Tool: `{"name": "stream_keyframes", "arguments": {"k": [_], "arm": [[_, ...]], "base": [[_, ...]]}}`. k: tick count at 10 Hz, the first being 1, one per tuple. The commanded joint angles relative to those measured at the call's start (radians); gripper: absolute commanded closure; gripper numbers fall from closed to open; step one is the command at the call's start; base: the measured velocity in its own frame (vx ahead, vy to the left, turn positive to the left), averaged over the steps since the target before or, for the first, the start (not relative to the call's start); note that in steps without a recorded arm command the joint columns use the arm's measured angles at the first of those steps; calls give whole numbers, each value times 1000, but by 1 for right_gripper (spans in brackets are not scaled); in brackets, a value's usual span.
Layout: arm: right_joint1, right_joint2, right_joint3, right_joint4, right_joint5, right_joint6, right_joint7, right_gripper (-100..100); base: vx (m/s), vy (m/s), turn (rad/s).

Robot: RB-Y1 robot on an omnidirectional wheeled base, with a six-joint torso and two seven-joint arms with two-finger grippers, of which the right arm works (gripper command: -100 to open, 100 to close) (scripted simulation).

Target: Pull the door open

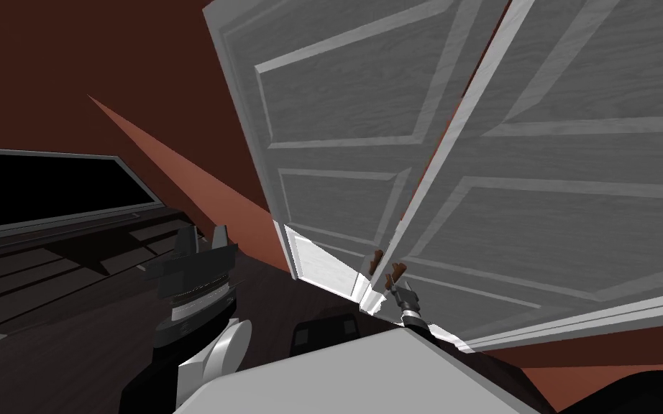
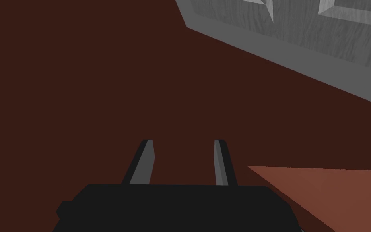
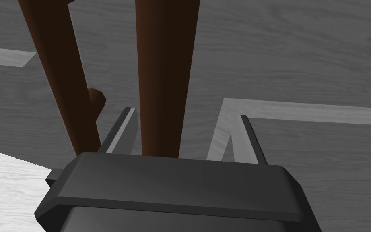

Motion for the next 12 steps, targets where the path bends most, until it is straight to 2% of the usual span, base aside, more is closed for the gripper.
{"name": "stream_keyframes", "arguments": {"k": [1,4,12], "arm": [[29,-5,-18,13,-12,7,11,100],[40,-9,-20,20,-15,6,11,100],[49,-13,-23,26,-18,5,10,100]], "base": [[-160,2,-103],[-109,14,-23],[-18,7,-9]]}}
